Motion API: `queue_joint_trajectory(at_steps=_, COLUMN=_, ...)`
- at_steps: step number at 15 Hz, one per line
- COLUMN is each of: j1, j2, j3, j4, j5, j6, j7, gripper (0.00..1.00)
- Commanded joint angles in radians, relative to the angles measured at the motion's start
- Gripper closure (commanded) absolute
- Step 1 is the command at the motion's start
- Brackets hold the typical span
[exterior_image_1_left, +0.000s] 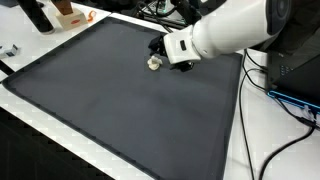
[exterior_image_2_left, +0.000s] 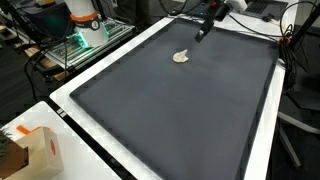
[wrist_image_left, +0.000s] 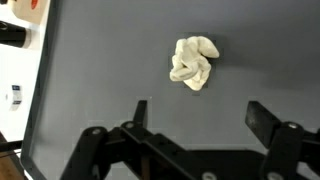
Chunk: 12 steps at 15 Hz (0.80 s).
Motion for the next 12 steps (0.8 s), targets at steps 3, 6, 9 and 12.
queue_joint_trajectory(at_steps=3, j1=-0.133, j2=-0.239, j3=0.057, j4=-0.276, j5=0.155, j6=0.245, j7=-0.092, gripper=0.0)
queue_joint_trajectory(at_steps=6, j1=-0.189, j2=-0.338, j3=0.059, j4=-0.386, j5=0.24, j6=0.344, j7=-0.131, gripper=0.0)
queue_joint_trajectory(at_steps=9, j1=-0.233, j2=-0.423, j3=0.052, j4=-0.482, j5=0.302, j6=0.401, j7=-0.167, gripper=0.0)
queue_joint_trajectory(at_steps=12, j1=-0.27, j2=-0.49, j3=0.051, j4=-0.563, j5=0.355, j6=0.461, j7=-0.198, gripper=0.0)
